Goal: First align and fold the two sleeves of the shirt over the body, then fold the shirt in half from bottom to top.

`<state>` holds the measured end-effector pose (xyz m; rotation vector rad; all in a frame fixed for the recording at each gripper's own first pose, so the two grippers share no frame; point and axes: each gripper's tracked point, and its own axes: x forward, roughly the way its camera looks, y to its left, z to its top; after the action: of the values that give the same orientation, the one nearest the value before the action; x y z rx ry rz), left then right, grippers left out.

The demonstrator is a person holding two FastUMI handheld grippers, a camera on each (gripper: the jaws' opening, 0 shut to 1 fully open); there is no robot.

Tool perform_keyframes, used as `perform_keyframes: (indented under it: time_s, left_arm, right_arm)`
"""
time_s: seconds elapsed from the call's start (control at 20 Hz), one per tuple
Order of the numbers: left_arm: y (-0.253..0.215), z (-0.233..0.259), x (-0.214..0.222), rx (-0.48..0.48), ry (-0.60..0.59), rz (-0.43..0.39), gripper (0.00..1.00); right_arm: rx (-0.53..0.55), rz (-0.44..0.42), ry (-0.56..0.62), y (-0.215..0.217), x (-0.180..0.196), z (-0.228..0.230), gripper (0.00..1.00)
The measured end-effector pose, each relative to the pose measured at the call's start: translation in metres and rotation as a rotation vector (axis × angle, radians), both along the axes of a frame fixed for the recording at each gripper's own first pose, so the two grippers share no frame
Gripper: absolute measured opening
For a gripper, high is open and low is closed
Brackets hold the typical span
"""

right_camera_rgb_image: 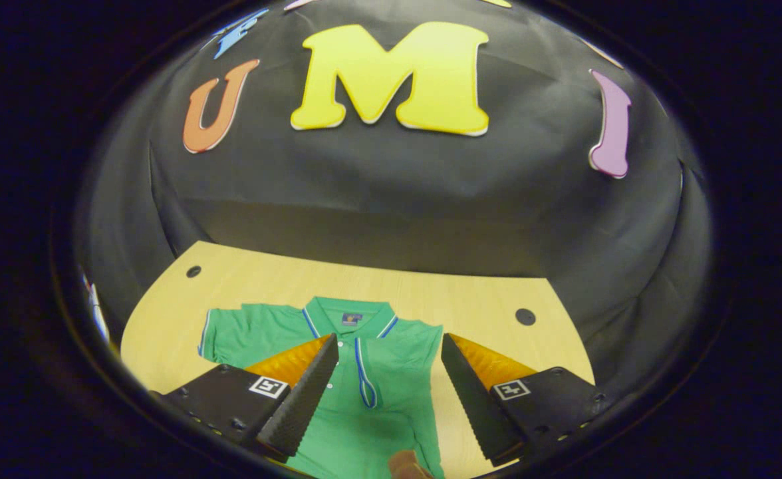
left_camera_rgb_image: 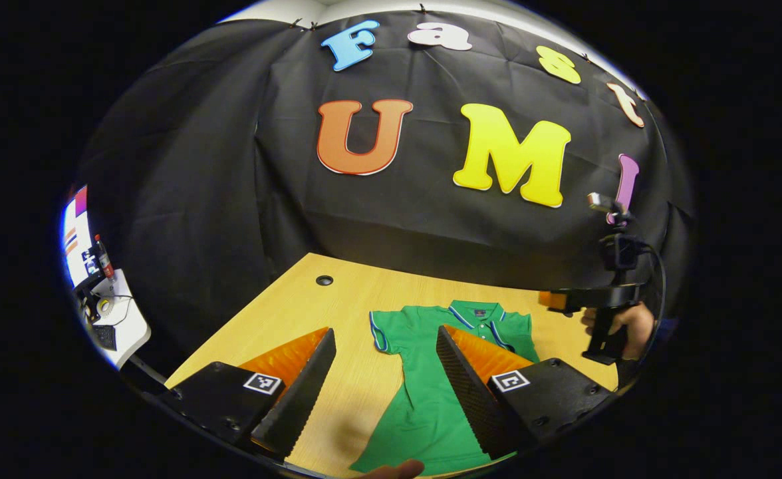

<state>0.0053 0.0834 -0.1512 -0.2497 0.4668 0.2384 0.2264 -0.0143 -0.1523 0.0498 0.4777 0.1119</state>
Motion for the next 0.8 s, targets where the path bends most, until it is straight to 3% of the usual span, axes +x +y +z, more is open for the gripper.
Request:
perform_keyframes:
  time_s: [0.2,0.5,0.8]
  left_arm:
    - [0.015,-0.049,0.059,-0.036,0.051,-0.03,0.96]
    - [0.019,-0.155,0.137,-0.036,0.256,-0.099,0.98]
    - [0.015,-0.252,0.153,-0.088,0.487,-0.102,0.94]
  right_arm:
    - [-0.048,-0.023,-0.116,-0.035,-0.039,0.056,0.96]
    - [-0.122,-0.092,-0.237,-0.089,-0.109,0.11,0.97]
    - [-0.148,-0.138,-0.263,-0.116,-0.174,0.113,0.95]
